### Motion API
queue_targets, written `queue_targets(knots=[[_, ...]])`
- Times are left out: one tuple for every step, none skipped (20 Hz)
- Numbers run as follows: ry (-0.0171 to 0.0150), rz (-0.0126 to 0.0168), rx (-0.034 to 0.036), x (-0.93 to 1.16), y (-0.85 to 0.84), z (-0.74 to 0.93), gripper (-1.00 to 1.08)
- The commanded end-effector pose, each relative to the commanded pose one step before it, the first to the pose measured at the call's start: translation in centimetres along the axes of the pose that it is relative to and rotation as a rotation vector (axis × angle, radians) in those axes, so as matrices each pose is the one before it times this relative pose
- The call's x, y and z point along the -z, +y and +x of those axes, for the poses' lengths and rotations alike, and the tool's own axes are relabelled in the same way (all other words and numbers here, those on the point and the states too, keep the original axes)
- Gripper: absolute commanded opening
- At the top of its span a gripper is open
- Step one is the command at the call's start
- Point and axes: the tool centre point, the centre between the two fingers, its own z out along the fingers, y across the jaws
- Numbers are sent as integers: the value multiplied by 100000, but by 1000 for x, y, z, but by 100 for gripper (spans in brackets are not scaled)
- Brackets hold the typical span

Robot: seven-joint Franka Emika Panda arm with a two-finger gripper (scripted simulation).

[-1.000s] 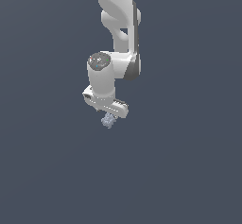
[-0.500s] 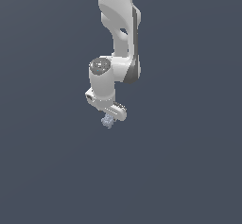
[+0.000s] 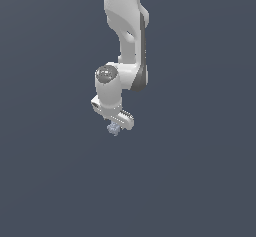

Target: Pick up the object and move it to a goal position.

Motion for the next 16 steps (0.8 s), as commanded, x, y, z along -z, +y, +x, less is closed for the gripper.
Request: queue_targets(knots=[[-82,-52,-164,-1230,59,-71,100],[6,2,-69,-528,13,-14,100],[0,0,0,-465,-22,-22,100],[8,7,-97,-391,30,11,100],[0,0,0,-328,-22,-2,100],[0,0,0,-259,-21,7,100],[5,20,-66,-185,16,31,100],[0,0,0,-131,-17,18,100],[0,0,0,-74,-12,15,100],[0,0,0,-24,-4,6,100],[0,0,0,0,0,0,-100],[0,0,0,0,0,0,-100],[0,0,0,0,0,0,-100],[0,0,0,0,0,0,-100],[0,0,0,0,0,0,-100],[0,0,0,0,0,0,-100]])
